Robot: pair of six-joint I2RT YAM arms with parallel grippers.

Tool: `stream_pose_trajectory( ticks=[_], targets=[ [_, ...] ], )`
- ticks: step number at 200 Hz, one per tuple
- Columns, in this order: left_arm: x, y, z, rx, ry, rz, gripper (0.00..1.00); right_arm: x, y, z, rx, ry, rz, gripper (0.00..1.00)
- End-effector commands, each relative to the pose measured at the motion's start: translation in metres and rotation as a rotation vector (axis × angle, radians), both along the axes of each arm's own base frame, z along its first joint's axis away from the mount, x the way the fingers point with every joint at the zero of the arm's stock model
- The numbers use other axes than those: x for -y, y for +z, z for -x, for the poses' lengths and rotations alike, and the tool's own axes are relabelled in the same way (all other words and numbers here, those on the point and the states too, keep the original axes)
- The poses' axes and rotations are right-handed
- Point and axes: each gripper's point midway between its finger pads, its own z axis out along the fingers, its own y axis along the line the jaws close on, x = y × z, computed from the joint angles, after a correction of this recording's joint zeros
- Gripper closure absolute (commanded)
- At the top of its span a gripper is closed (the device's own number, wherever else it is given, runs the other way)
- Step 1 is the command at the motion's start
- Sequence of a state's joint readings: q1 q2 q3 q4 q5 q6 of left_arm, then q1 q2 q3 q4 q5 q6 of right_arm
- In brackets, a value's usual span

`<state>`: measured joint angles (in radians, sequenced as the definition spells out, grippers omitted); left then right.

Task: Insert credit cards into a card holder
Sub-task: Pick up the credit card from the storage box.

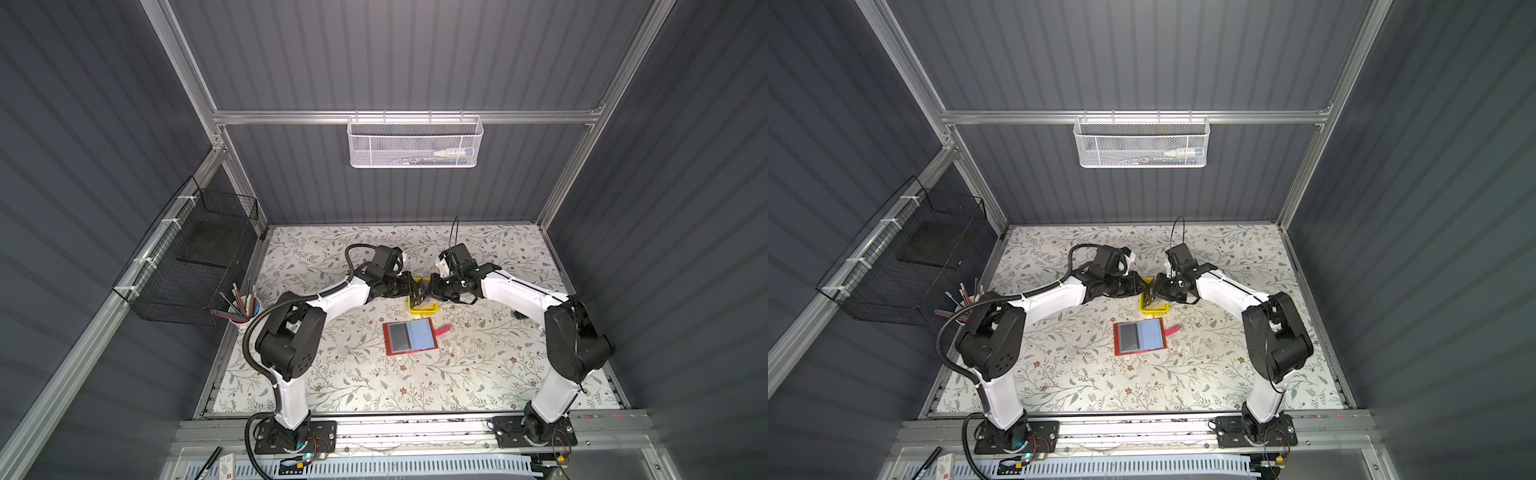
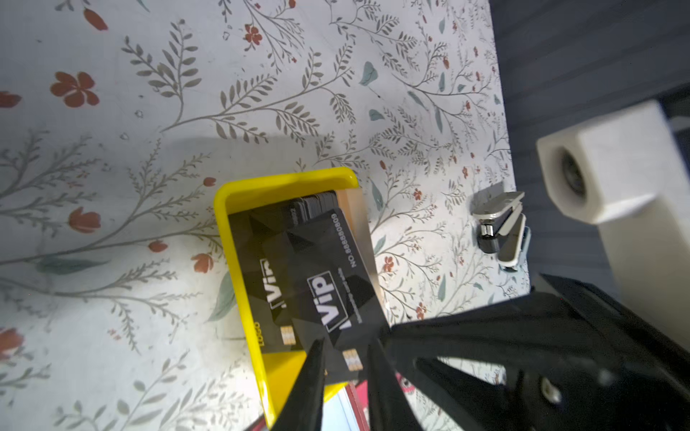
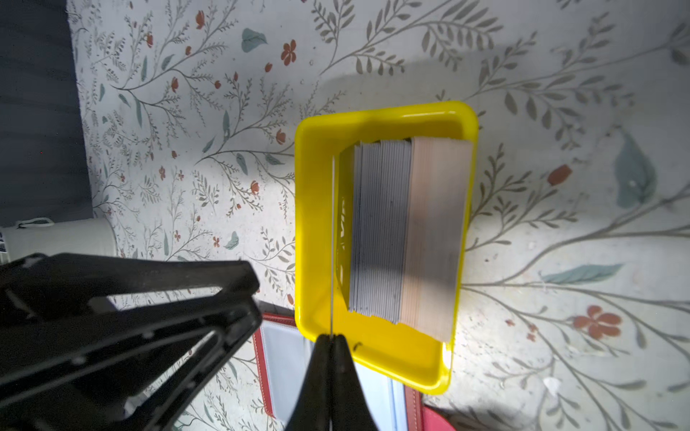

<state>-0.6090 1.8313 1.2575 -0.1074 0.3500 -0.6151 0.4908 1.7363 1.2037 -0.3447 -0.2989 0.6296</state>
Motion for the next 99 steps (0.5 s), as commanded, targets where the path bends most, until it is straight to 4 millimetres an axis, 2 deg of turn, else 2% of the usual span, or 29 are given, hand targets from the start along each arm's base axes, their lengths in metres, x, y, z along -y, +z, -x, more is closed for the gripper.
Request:
stream_pose_trajectory(
  ticks=[1,38,66,99],
  targets=[
    [-0.007,0.008,0.019,-0.034,-0.029,0.041,0.74,0.002,0.014,0.003,0.049,-0.016,-0.035,0.99],
    [-0.014,0.028,0.043,-0.037,-0.058,0.154,0.70,0.012,0.037,0.013,0.116,-0.032,-0.109,1.00],
    [-0.020,0.040,0.057,-0.057,-0.072,0.280,0.66,0.014,0.056,0.026,0.130,-0.013,-0.234,1.00],
    [-0.017,0.062,0.070,-0.065,-0.130,0.410,0.60,0.019,0.081,0.040,0.173,0.004,-0.335,1.00]
  ],
)
